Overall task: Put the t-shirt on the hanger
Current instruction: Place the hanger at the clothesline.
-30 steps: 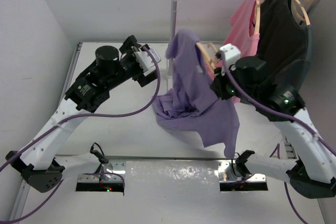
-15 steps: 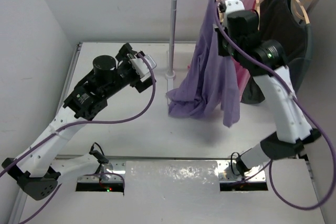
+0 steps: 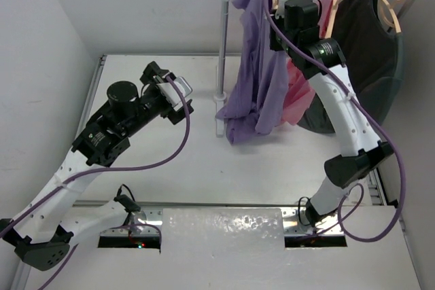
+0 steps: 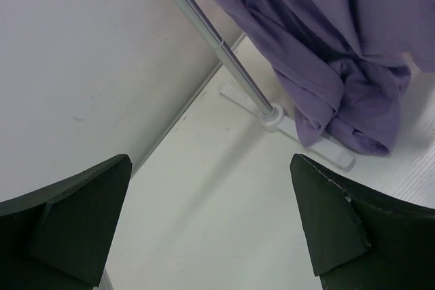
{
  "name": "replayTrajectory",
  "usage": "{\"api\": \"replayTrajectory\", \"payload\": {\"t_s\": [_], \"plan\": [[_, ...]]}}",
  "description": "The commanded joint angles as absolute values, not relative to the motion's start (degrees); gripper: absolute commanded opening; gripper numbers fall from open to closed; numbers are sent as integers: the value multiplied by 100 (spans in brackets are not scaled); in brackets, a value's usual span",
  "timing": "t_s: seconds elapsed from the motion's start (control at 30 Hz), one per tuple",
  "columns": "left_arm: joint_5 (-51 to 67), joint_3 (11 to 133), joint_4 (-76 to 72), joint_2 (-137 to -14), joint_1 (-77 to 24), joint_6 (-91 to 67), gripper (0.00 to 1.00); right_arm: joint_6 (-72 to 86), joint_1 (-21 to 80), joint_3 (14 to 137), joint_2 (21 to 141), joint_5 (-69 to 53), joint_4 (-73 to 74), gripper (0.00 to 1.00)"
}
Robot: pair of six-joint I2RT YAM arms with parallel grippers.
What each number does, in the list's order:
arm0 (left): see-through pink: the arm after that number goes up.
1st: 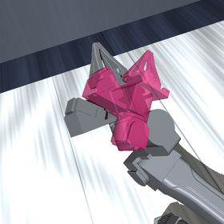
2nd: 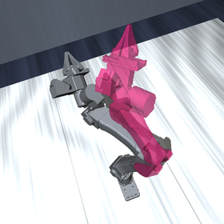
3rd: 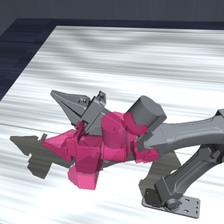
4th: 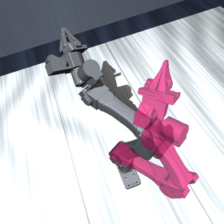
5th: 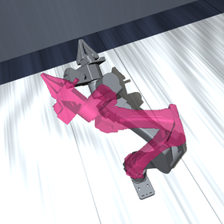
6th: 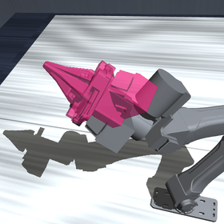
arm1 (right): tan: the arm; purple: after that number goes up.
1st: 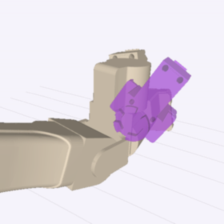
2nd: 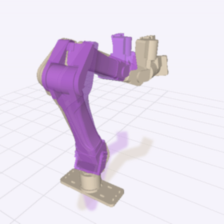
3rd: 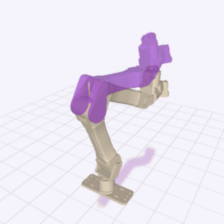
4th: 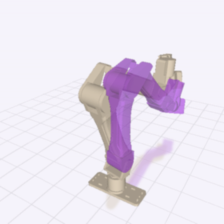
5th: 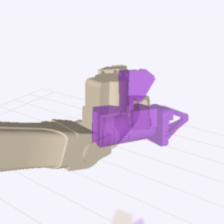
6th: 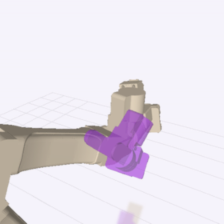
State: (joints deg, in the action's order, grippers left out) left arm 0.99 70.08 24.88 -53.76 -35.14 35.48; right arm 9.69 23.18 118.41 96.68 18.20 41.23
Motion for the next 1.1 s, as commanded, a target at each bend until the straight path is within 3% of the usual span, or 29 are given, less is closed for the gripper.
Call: {"api": "replayTrajectory", "payload": {"t_s": [0.0, 0.23, 0.67, 0.97, 1.07], "plan": [[35, 6943, 2197, -5238, -3445, 3515, 100, 1089, 2145, 12444, 9869, 1653, 2970, 0], [-140, 6882, 2215, -5133, -3445, 3586, 100, 1099, 2083, 11725, 10028, 1608, 2137, 0], [-149, 6750, 2197, -5019, -3375, 3507, 100, 1397, 1828, 12287, 10652, 1389, 2197, 0], [-149, 6662, 2188, -4992, -3349, 3498, 100, 1345, 1828, 11031, 10117, 1169, 2136, 0], [-123, 6610, 2197, -5010, -3340, 3498, 100, 1240, 1828, 10618, 9722, 1160, 2109, 44]]}}
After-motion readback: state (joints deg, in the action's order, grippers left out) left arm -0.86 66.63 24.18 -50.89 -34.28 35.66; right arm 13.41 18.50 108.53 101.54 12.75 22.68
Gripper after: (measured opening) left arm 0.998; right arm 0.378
